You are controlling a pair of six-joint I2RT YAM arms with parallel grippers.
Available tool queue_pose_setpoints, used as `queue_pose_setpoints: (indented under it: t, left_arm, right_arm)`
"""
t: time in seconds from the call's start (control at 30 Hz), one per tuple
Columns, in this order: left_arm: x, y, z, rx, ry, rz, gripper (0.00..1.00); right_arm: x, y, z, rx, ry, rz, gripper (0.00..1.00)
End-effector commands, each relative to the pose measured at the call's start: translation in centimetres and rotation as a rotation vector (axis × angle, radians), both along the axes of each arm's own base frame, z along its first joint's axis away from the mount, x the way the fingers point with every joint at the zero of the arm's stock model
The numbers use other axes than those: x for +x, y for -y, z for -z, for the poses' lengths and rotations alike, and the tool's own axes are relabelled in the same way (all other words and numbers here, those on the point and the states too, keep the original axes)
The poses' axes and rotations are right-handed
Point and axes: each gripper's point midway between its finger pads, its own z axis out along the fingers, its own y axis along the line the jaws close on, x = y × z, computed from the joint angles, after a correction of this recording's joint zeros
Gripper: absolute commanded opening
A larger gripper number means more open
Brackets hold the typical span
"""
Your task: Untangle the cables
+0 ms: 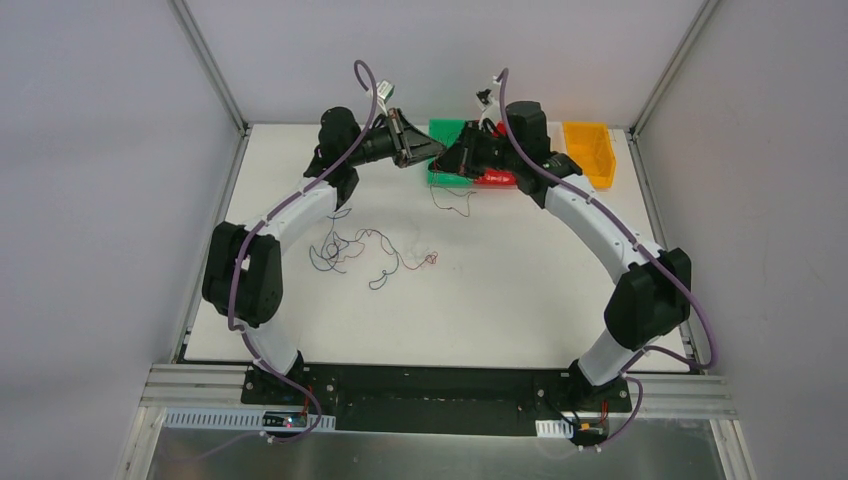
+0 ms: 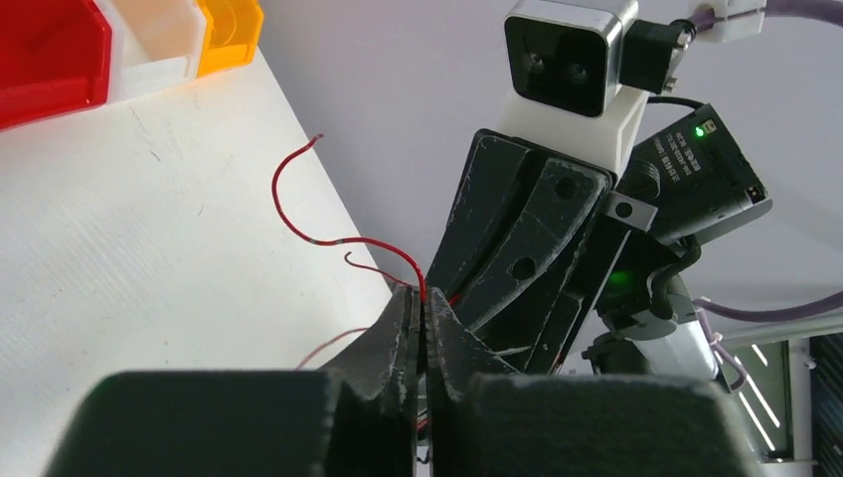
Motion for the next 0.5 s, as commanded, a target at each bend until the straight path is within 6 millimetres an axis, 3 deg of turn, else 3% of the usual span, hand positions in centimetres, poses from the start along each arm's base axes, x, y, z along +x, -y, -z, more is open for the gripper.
queue_pose_setpoints:
  t: [0.0,0.07,0.1,0.13,0.17,0.2,0.33,0.47]
  left_arm:
    - [-1.2,0.2,-3.2,-0.018,0.136,0.035,0.10]
    - [-0.9,-0.1,-3.1,0.014,0.156,0.030,0.45]
    - [-0.5,-0.4,-3.0,0.037,0.165,0.020,0.56]
    - [0.2,-1.0,-2.6,0.066,0.163,-0.005,0.79]
    - [0.9,-1.8,-2.3,0.096,0.164,-0.033,0.93]
    - [1.5,-2.7,-1.7,0.128,0.156,-0.059,0.98]
    - [3.9,-6.9,0.0,0.256,0.176,-0.186,0.99]
    - [5.0,-10.0,1.3,0.325,0.163,-0.258,0.99]
  right_arm:
    - [2.8,2.1,-1.8,0.022,0.035,0.089,0.00]
    - [3.9,3.4,-1.7,0.006,0.043,0.125,0.00]
    - [4.6,4.2,-1.7,-0.010,0.054,0.148,0.00]
    - [5.4,5.0,-1.5,-0.034,0.063,0.175,0.00]
    - [6.3,5.9,-1.3,-0.063,0.082,0.207,0.00]
    - [7.3,6.7,-0.8,-0.097,0.099,0.241,0.00]
    - [12.2,11.1,1.6,-0.283,0.177,0.474,0.00]
    - [16.5,12.9,3.2,-0.381,0.228,0.567,0.00]
